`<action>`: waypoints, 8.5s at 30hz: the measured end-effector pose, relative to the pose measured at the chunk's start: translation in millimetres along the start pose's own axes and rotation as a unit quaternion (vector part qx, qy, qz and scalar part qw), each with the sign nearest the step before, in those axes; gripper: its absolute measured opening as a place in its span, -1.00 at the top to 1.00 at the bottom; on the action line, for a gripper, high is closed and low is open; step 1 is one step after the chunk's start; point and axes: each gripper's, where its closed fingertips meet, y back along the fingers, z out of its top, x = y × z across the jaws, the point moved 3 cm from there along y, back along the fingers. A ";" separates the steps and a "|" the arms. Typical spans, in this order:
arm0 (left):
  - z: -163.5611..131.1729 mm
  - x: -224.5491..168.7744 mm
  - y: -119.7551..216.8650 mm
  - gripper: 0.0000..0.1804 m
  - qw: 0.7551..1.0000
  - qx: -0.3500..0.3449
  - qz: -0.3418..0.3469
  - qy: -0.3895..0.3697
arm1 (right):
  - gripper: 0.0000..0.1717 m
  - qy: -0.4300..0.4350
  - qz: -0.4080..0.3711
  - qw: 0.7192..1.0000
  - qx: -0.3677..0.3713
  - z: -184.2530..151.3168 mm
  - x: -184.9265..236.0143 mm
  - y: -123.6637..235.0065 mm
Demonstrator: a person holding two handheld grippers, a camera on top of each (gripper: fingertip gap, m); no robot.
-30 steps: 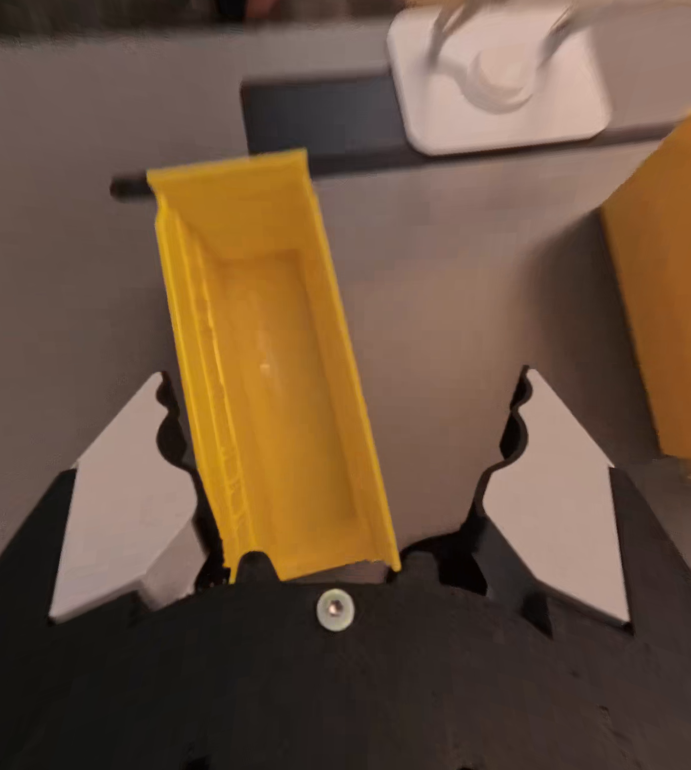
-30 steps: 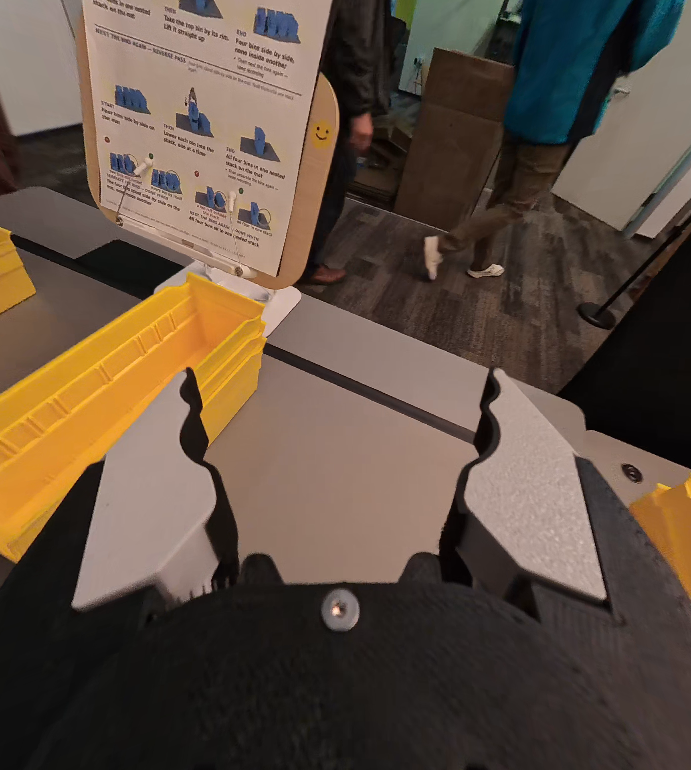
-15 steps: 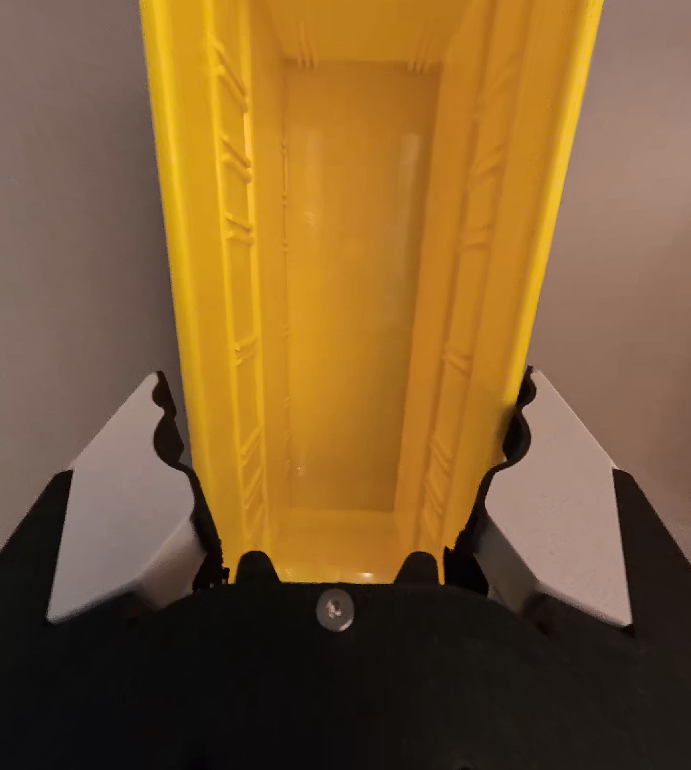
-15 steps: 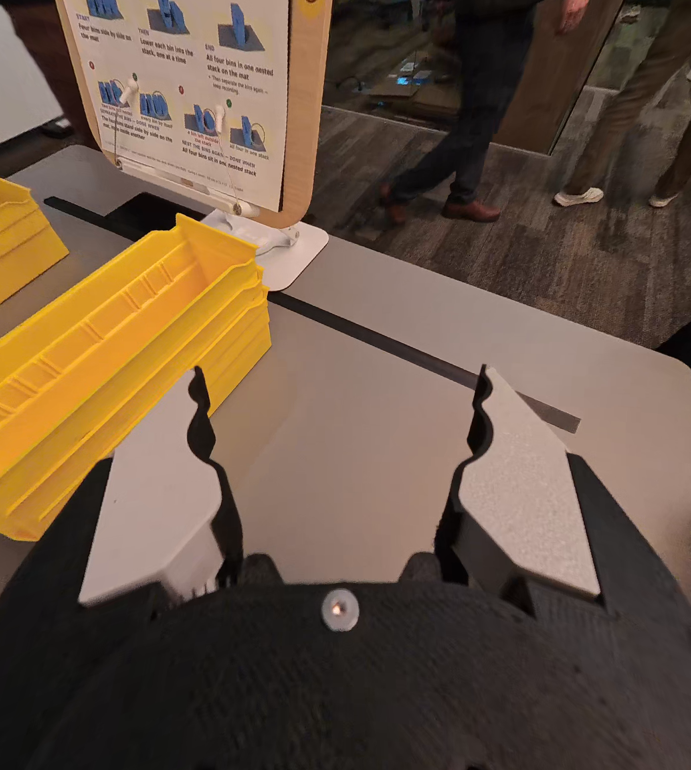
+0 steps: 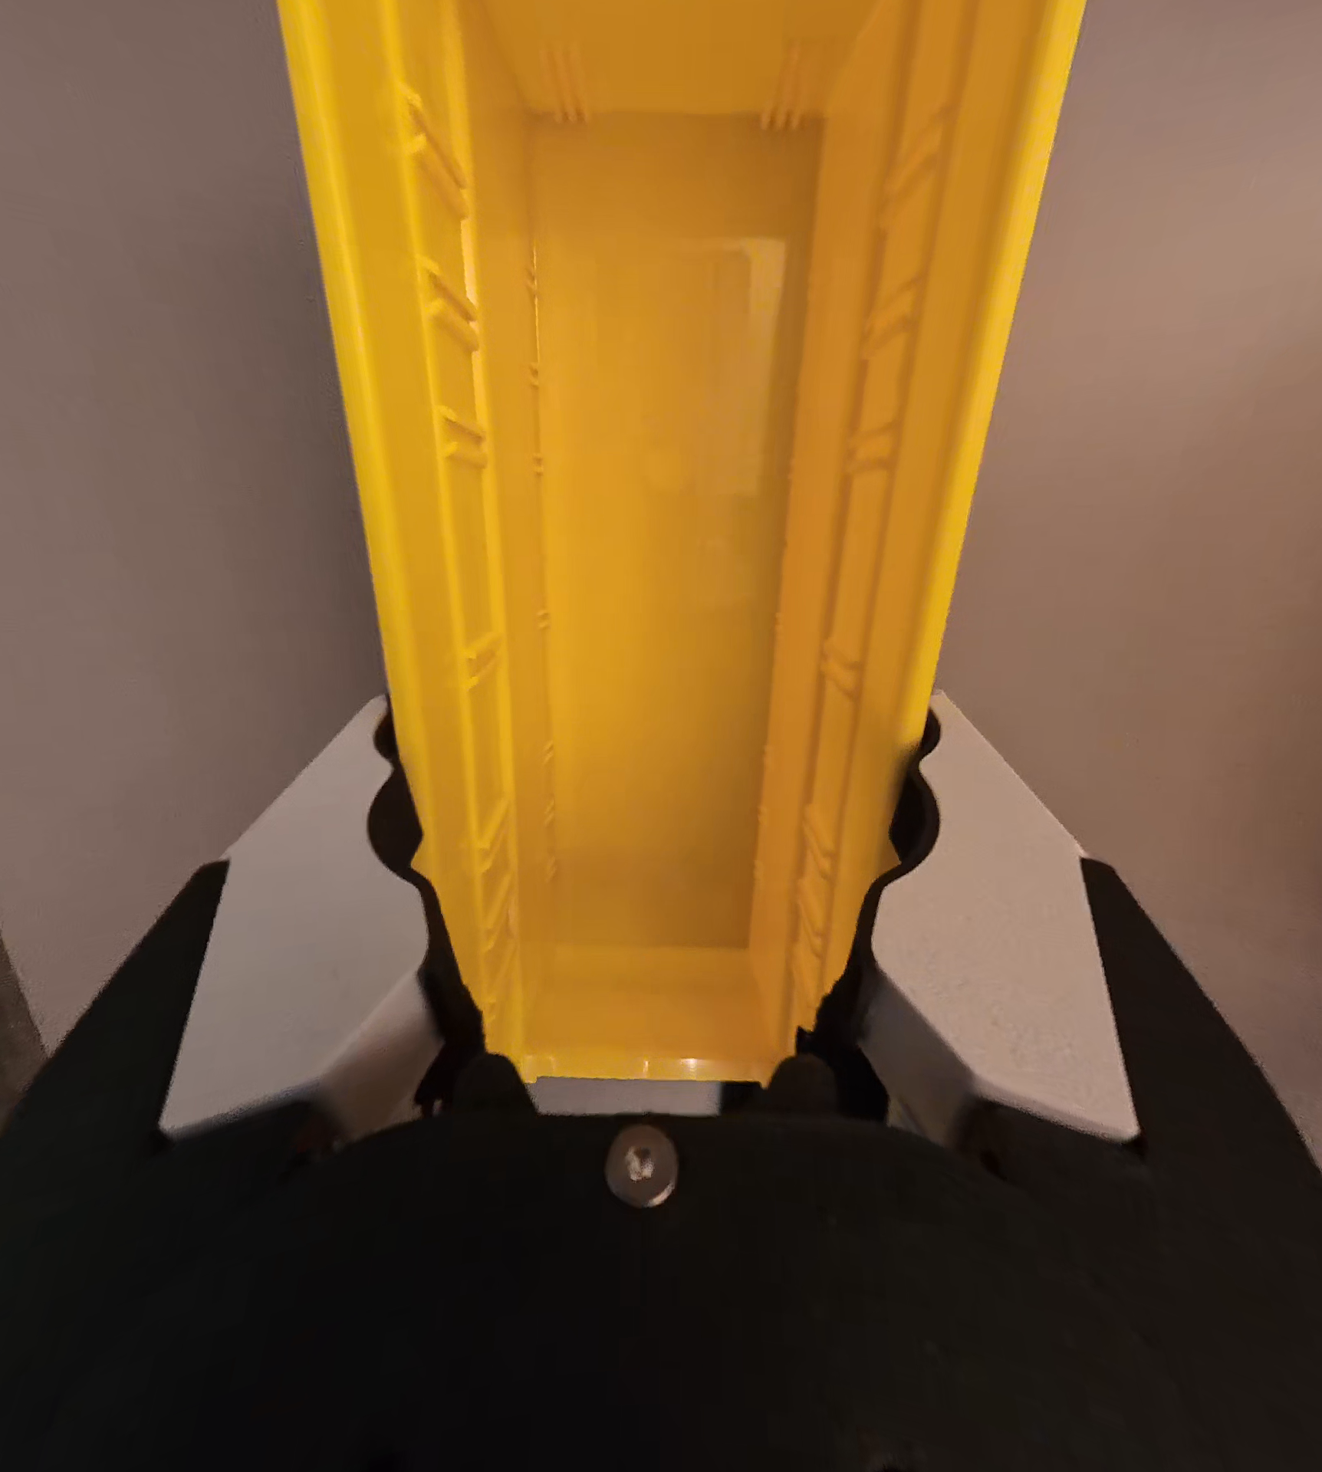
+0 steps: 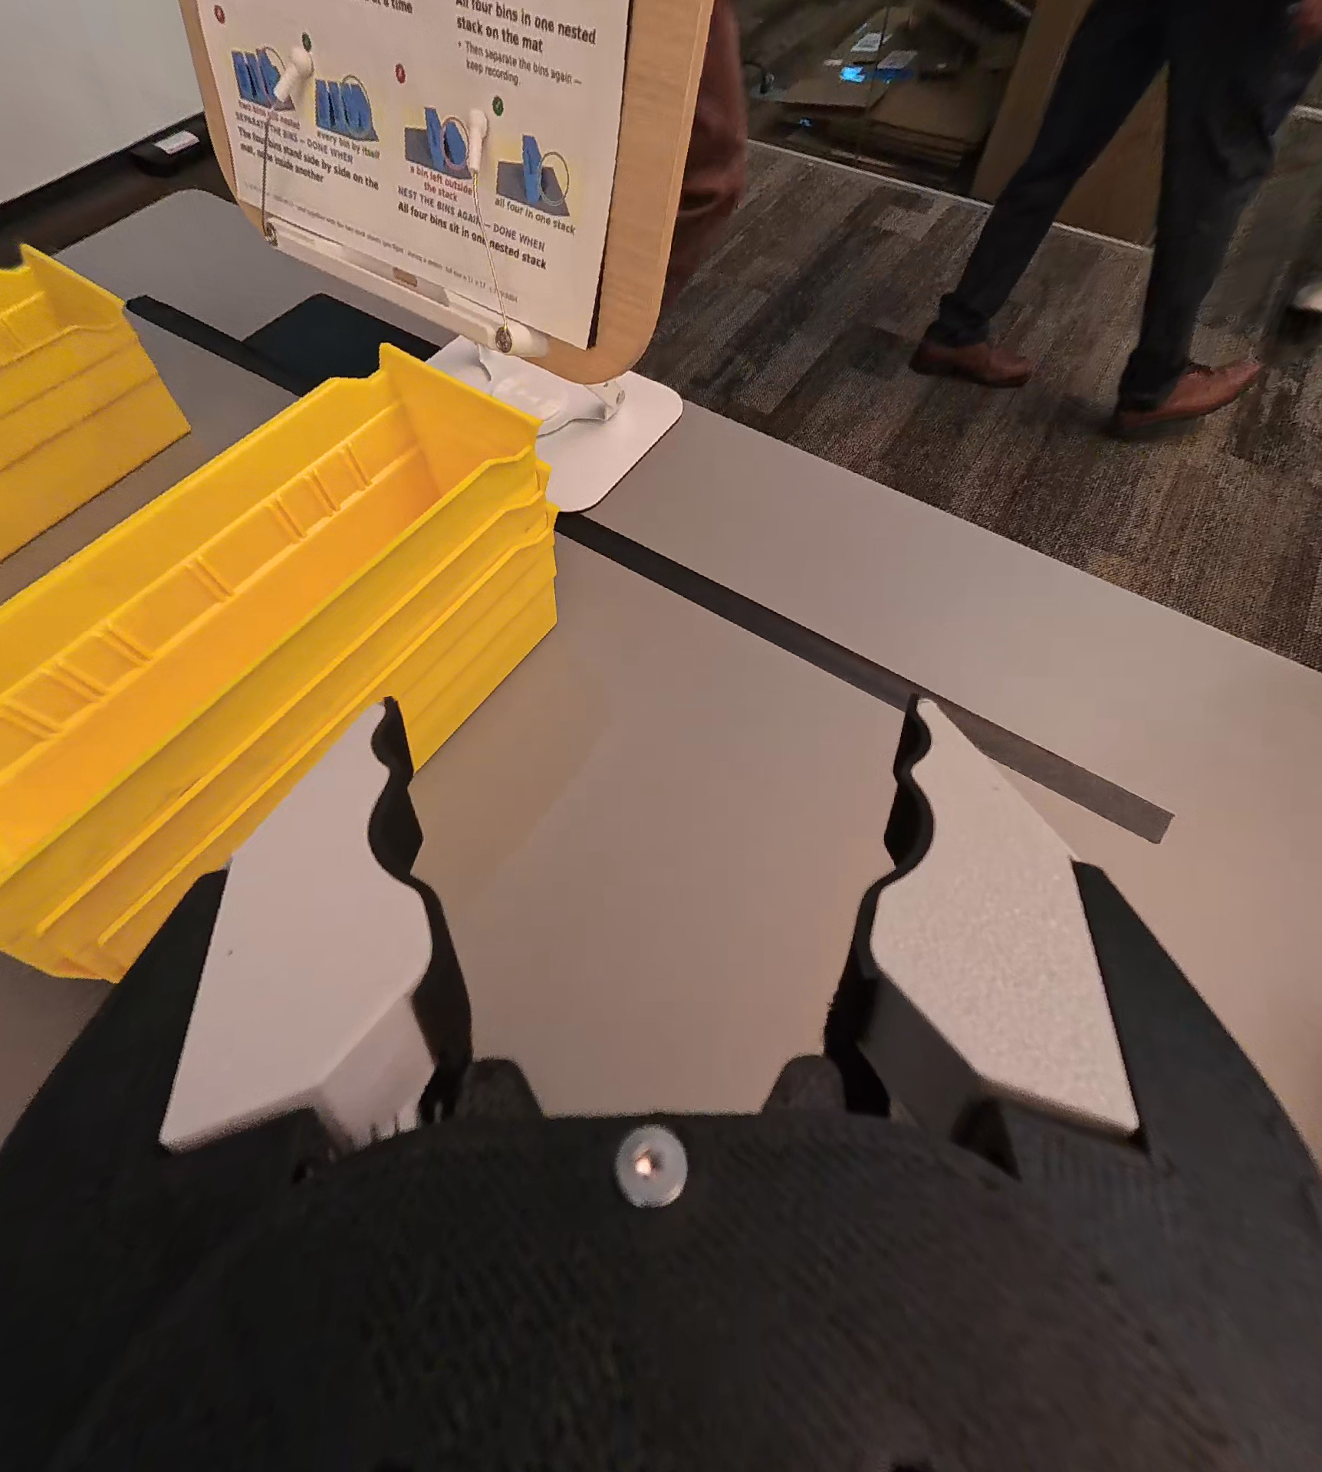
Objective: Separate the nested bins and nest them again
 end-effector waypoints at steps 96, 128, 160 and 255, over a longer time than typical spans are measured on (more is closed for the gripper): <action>29.0 -322.4 257.5 -0.13 0.882 -0.426 -0.070 -0.191 | -0.12 -0.034 0.022 0.968 -0.248 41.2 -32.6 32.6; 23.3 -178.8 300.7 0.13 0.635 -0.720 -0.202 -0.194 | -0.03 0.045 0.083 0.977 -0.189 60.5 125.3 25.6; 57.3 -69.4 224.2 0.18 0.729 -0.613 -0.255 -0.164 | -0.60 -0.182 -0.132 0.911 0.345 31.6 183.6 -118.9; 60.1 -109.1 210.8 0.09 0.780 -0.544 -0.255 -0.176 | -0.66 -0.262 -0.185 0.889 0.327 -103.8 12.2 -80.2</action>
